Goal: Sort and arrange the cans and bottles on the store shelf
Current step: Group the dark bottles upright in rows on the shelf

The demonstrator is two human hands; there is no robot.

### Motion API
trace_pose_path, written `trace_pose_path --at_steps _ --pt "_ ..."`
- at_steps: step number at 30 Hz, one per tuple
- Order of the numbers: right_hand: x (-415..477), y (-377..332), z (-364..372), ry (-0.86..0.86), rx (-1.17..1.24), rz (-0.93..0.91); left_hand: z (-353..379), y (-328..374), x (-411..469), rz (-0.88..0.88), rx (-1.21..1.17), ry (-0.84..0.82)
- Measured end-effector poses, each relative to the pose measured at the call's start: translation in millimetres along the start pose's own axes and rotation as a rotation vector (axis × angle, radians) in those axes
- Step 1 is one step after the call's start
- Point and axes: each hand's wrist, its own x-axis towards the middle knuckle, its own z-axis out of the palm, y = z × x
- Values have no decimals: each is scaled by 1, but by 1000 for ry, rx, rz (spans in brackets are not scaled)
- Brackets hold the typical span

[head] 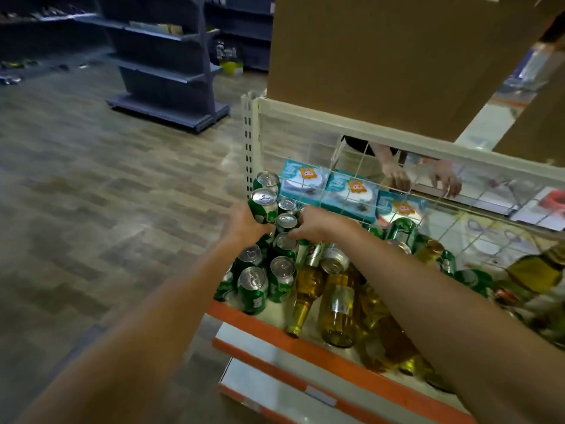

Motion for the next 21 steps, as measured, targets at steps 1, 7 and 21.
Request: trace_pose_path --at_steps 1,7,21 --pt "-1 0 3 11 27 5 0 -1 2 -5 -4 -16" --pt "-23 -1 1 118 71 62 -20 25 -7 -25 -126 15" --pt "-229 124 -111 852 94 396 20 283 -80 695 -17 -99"
